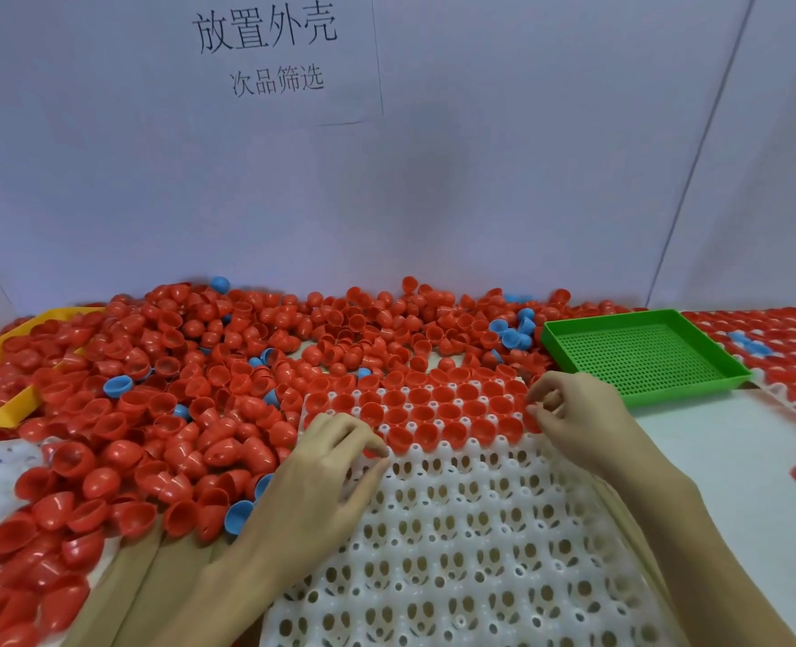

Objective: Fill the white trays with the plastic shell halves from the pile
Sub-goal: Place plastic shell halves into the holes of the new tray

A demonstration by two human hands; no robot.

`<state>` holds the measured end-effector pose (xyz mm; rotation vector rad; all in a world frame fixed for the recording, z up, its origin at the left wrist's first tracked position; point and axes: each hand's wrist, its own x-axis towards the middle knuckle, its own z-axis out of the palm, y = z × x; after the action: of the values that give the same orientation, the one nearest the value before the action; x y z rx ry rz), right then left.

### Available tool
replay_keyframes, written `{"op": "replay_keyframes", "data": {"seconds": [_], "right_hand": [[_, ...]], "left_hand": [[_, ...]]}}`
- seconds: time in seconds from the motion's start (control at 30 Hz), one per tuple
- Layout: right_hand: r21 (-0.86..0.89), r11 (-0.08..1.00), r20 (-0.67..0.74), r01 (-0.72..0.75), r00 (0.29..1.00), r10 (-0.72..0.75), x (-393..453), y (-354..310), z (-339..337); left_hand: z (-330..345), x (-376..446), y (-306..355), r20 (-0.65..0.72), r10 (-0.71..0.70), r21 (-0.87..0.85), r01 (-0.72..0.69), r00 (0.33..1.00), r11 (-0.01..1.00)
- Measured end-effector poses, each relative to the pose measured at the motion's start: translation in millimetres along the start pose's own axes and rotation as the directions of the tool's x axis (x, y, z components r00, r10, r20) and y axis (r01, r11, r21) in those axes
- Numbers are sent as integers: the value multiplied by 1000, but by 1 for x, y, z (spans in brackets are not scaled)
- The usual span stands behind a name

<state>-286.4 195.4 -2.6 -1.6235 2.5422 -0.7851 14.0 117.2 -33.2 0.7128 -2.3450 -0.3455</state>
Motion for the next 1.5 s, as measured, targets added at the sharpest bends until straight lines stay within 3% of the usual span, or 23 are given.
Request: {"op": "replay_keyframes", "data": {"seconds": [0.23,0.43,0.57,0.7,0.83,0.97,1.03,1.23,1.4,1.5], "right_hand": [[-49,998,31,-42,999,43,2,2,8],[-37,997,39,-61,997,62,3,2,8],[6,999,-30,-38,999,38,1,-4,5],[90,996,-54,14,998,-9,-4,-17,7],[98,991,11,87,996,-89,-8,-26,12],[101,989,21,103,994,-106,-11,-27,14],[104,989,20,103,994,-106,-11,-27,14],[121,987,9,103,994,-104,-12,-26,13],[153,978,-50,141,990,-135,-11,-29,12],[350,925,-46,145,989,-138,-15,-38,9]], "left_hand": [[4,-2,-4,34,42,16,-43,999,999],[-1,2,1,72,140,167,-151,988,974],[-8,23,3,35,-61,-67,63,998,996],[-4,70,-11,10,-132,-127,132,991,983],[13,125,-46,129,-231,30,230,964,973],[30,155,-76,342,-266,196,208,902,958],[34,162,-84,383,-261,219,187,886,958],[28,165,-86,243,-205,111,183,948,977],[14,136,-49,-36,-138,-165,130,990,978],[3,105,-18,-77,-179,-399,134,981,907]]}}
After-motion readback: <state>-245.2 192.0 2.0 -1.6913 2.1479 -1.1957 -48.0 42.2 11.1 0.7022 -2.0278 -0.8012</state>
